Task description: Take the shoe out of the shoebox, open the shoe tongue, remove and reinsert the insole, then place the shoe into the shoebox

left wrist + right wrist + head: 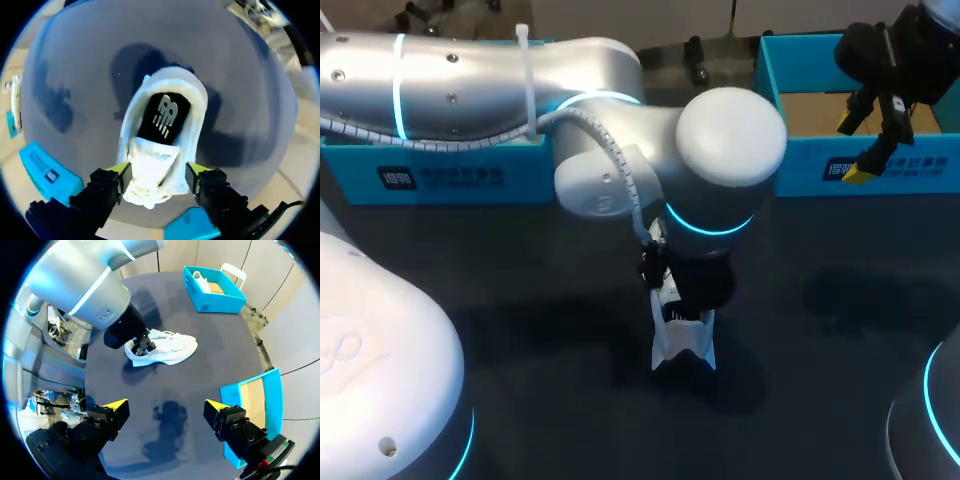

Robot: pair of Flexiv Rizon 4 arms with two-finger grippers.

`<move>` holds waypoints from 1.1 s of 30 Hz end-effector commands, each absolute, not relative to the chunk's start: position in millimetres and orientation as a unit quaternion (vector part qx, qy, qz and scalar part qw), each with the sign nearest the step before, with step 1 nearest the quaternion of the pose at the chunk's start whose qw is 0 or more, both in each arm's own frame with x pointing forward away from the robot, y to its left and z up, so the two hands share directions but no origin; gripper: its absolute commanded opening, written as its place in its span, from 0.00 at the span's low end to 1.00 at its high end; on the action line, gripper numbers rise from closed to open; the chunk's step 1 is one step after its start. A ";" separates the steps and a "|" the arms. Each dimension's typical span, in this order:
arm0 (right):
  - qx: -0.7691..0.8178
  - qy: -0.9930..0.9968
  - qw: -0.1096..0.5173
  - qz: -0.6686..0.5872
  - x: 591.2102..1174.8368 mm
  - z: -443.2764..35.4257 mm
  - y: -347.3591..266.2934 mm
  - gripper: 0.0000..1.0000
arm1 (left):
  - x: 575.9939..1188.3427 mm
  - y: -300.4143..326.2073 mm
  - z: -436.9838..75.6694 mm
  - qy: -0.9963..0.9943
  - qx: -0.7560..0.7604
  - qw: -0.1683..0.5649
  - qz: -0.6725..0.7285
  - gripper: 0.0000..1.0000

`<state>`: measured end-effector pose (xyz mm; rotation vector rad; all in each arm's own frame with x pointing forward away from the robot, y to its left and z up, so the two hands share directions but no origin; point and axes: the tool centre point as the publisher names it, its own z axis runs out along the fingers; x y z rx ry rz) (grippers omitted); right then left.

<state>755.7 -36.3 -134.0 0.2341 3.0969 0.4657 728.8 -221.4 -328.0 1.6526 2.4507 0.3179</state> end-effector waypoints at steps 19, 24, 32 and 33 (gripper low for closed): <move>0.075 0.986 -0.001 0.147 757.4 -134.1 -35.5 1.00 | 707.5 -203.4 -296.1 0.913 0.397 0.083 0.043 1.00; 0.075 0.986 -0.001 0.147 757.4 -134.1 -35.5 1.00 | 707.5 -203.4 -296.1 0.913 0.397 0.083 0.043 1.00; 0.075 0.986 -0.001 0.147 757.4 -134.1 -35.5 1.00 | 702.5 -195.1 -291.6 0.963 0.266 0.046 -0.001 1.00; 0.075 0.986 -0.001 0.147 757.4 -134.1 -35.5 1.00 | 700.6 -193.1 -291.3 0.972 0.229 0.048 0.006 1.00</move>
